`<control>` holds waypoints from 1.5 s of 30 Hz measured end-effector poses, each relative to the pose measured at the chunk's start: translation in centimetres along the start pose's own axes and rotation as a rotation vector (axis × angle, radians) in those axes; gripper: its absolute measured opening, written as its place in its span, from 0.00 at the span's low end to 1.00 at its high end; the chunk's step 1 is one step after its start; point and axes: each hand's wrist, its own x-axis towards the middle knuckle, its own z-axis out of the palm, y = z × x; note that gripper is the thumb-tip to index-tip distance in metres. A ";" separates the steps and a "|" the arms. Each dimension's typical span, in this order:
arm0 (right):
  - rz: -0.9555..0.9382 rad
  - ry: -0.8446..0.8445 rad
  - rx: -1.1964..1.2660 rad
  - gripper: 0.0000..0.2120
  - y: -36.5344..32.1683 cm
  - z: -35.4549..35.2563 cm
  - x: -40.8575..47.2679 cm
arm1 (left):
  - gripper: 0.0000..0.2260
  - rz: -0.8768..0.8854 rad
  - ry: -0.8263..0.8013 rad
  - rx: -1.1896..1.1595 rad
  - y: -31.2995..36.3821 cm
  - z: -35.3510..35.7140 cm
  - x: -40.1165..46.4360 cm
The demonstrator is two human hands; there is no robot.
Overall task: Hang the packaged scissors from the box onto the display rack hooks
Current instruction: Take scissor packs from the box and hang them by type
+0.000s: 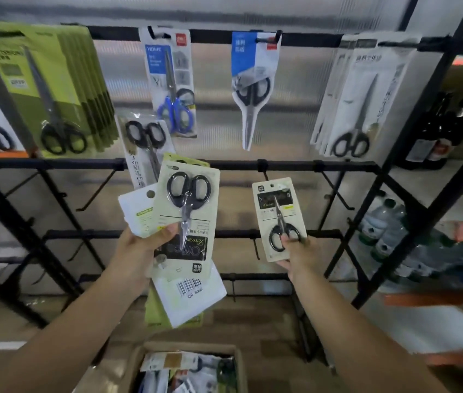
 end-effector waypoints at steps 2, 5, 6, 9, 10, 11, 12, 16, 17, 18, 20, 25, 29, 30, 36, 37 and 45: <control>0.008 0.007 0.056 0.13 0.3 -0.2 0.6 | 0.12 -0.002 -0.001 -0.012 -0.5 0.9 0.1; 0.013 -0.002 0.134 0.12 0.3 -0.4 1.2 | 0.13 0.004 0.019 -0.011 -0.9 1.9 0.4; -0.001 -0.003 0.141 0.13 0.3 -0.5 1.4 | 0.13 0.009 0.025 -0.006 -0.9 2.2 0.5; -0.065 -0.029 0.131 0.11 0.5 -1.0 1.7 | 0.13 0.009 0.036 -0.002 -1.1 3.0 1.0; -0.099 -0.049 0.115 0.11 0.7 -1.2 1.7 | 0.13 0.008 0.043 -0.005 -1.2 3.2 1.0; -0.129 -0.070 0.103 0.11 0.8 -1.4 1.8 | 0.14 0.006 0.050 -0.006 -1.3 3.3 1.1; -0.141 -0.086 0.104 0.12 0.9 -1.5 1.9 | 0.15 -0.001 0.055 -0.005 -1.3 3.5 1.2; -0.132 -0.088 0.115 0.13 0.5 -0.6 2.1 | 0.20 -0.013 0.075 0.006 -1.1 3.7 1.7; -0.125 -0.086 0.101 0.12 0.3 -0.1 2.3 | 0.20 -0.008 0.079 0.009 -1.0 3.7 1.8; -0.114 -0.077 0.072 0.12 0.1 0.5 2.5 | 0.18 -0.001 0.078 0.009 -0.8 3.8 1.9; -0.067 -0.051 -0.010 0.14 -0.5 1.8 3.2 | 0.17 0.006 0.058 0.014 -0.5 3.8 2.0; 0.063 -0.117 -0.026 0.20 -2.5 4.7 5.3 | 0.20 -0.007 0.063 0.017 -0.3 3.6 1.9; 0.035 -0.075 -0.299 0.29 -3.0 4.7 5.5 | 0.19 -0.003 0.065 0.008 -0.3 3.5 1.7; -0.022 -0.047 -0.370 0.31 -3.1 4.5 5.0 | 0.19 -0.004 0.069 0.008 -0.3 3.5 1.6; -0.269 -0.685 -0.149 0.26 -6.9 4.2 -2.7 | 0.17 -0.042 0.082 0.021 -0.7 3.9 1.1; -0.301 -0.828 -0.210 0.27 -7.7 4.2 -4.1 | 0.16 -0.047 0.067 0.022 -0.8 4.1 0.9; -0.390 -0.809 -0.027 0.14 -8.7 3.7 -6.7 | 0.38 -0.009 -0.024 0.024 0.5 6.0 -0.6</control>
